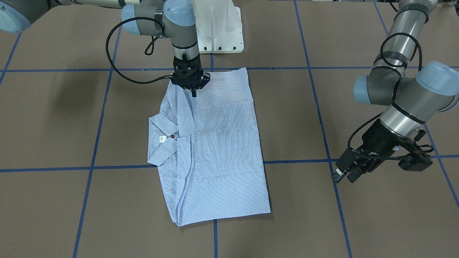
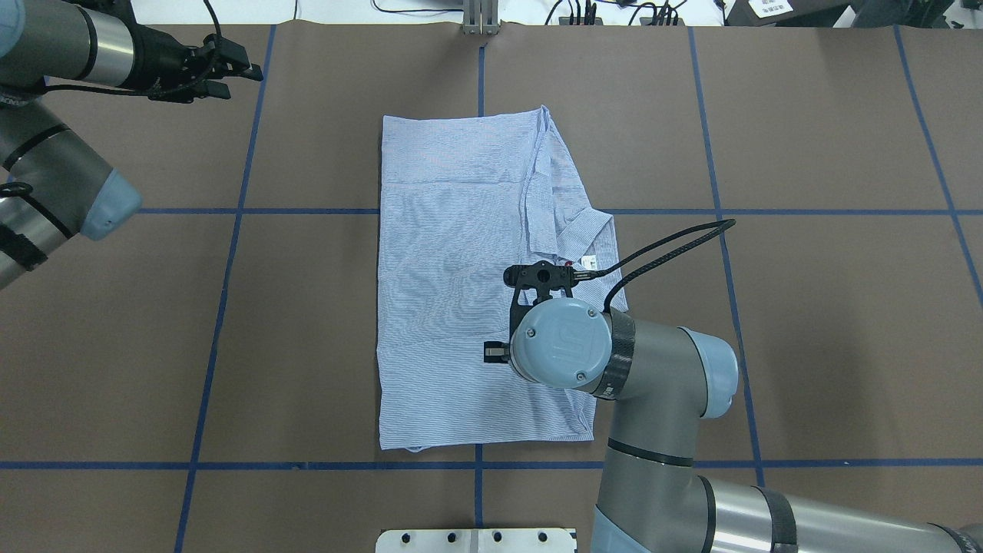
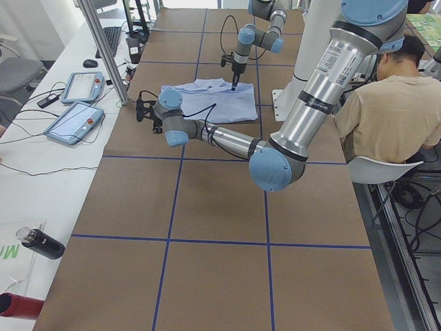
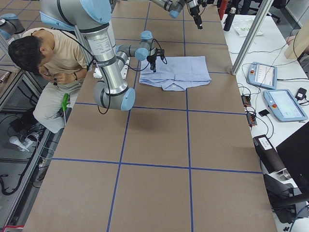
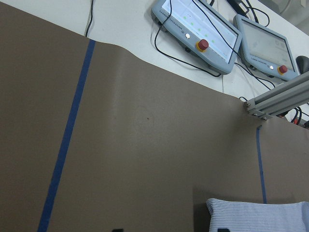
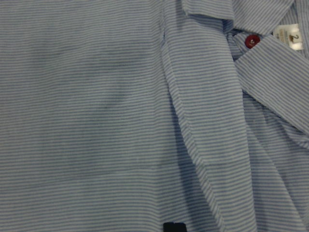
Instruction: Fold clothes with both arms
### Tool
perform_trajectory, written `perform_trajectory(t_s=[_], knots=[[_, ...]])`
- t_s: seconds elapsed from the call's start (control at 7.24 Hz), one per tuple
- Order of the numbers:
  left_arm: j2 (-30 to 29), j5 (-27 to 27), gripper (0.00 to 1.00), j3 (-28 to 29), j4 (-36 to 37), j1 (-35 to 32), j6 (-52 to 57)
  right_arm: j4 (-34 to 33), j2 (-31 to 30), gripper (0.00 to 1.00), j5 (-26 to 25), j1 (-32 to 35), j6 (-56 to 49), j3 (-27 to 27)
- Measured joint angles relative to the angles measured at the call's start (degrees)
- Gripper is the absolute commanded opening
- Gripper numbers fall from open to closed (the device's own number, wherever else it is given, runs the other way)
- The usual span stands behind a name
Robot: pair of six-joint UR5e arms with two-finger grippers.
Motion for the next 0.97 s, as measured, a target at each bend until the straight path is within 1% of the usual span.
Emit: perform_trajectory(t_s=[0.28, 0.55, 0.97], knots=[[0.33, 0.0, 0.72, 0.05, 0.0, 0.05, 0.02, 0.02, -1.36, 0.0, 0.1, 0.31, -2.14, -0.11], [0.65, 0.0, 0.72, 0.08, 0.0, 0.08, 0.08, 0.22, -4.38, 0.0, 1.15, 2.17, -6.8, 1.15], [0.63, -0.02, 0.71, 0.21, 0.0, 0.07, 0.16, 0.26, -14.31, 0.0, 3.54, 4.51, -11.89, 9.16]])
